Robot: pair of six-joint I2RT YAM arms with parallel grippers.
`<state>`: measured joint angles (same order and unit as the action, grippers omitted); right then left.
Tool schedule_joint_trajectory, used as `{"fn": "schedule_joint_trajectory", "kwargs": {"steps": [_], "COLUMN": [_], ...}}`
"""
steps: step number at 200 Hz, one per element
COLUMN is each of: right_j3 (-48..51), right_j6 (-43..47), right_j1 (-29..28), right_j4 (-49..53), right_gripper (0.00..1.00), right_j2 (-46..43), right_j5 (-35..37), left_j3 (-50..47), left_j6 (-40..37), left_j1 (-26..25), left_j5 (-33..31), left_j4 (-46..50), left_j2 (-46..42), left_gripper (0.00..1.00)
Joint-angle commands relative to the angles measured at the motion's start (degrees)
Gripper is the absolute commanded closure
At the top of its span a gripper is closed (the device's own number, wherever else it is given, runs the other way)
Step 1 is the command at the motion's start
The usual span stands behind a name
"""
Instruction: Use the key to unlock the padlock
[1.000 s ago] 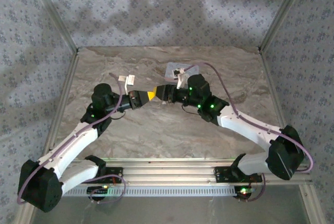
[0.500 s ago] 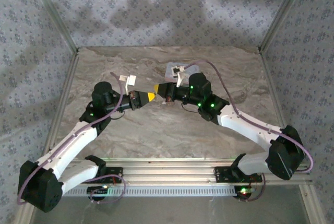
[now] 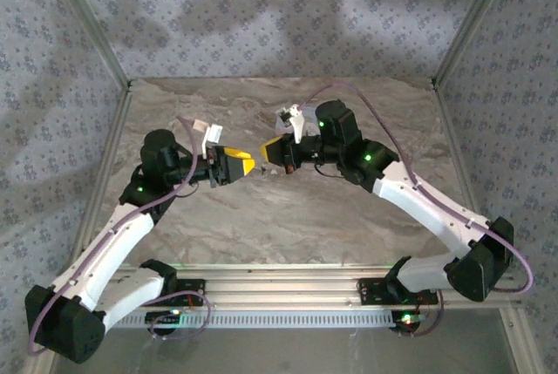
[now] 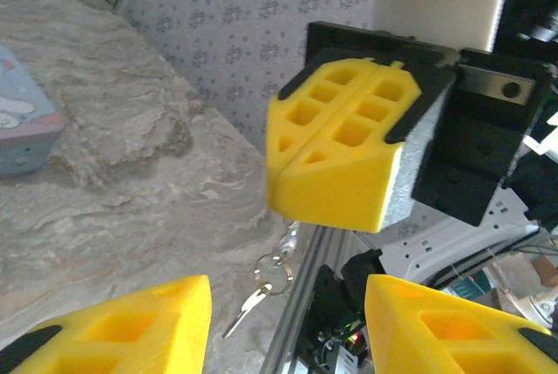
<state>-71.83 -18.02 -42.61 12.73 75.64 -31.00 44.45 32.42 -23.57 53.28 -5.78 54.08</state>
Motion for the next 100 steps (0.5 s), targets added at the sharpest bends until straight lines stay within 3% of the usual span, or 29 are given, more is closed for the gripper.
{"fn": "schedule_joint_trajectory", "kwargs": {"steps": [1,100], "right_j3": [-0.6,3.0], "right_j6": [1.8,-2.3], "right_j1": [0.4,1.1], "right_j4": [0.4,-7.2], "right_gripper": [1.0,1.0], "right_j2": [-1.1,-3.6], "right_j5": [-4.5,-6.4], "left_j3": [-1.0,-2.3], "left_j6": [-0.1,3.4], "left_j1": [-2.0,-4.8], "left_j5": [2.0,-0.1], "left_j4": [-6.6,-13.6], "left_j2": [-1.1,2.2], "left_gripper": [0.5,0.53]}}
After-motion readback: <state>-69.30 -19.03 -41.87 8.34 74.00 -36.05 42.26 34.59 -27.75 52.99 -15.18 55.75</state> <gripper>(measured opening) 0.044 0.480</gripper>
